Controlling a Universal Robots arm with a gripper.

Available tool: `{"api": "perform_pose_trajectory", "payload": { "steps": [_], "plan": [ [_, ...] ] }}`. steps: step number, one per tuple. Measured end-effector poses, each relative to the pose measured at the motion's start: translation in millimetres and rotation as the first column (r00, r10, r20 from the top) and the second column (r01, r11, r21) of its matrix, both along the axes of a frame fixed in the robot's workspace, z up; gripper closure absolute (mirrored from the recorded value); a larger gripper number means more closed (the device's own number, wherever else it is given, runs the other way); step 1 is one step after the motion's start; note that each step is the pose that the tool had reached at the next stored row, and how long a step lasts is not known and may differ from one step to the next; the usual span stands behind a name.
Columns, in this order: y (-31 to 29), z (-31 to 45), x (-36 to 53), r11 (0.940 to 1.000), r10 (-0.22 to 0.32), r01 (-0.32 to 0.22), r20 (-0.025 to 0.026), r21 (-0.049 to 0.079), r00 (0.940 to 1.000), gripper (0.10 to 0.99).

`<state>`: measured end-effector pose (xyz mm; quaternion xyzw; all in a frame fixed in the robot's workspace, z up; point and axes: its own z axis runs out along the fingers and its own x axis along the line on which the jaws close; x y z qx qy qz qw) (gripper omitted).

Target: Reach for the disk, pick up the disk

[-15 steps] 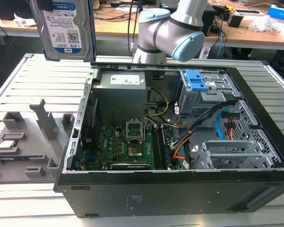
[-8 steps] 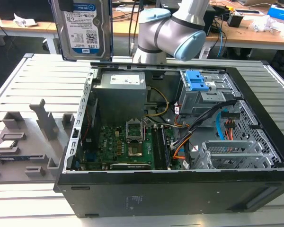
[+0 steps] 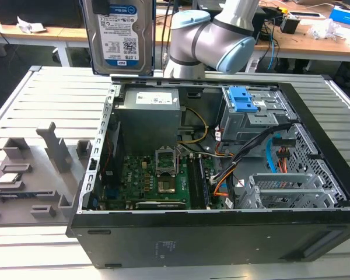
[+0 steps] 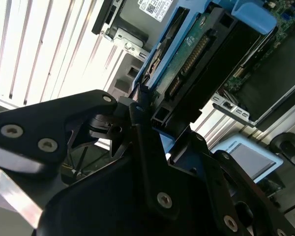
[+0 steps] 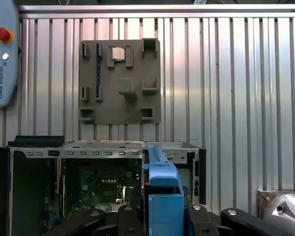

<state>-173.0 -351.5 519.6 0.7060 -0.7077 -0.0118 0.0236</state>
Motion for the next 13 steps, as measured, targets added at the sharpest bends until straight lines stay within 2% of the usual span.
{"api": "perform_pose_trajectory", "payload": {
  "steps": [13],
  "plan": [
    [0.8, 0.0, 44.7, 1.0000, 0.000, 0.000, -0.0009, 0.000, 1.0000, 0.722]
  ]
}}
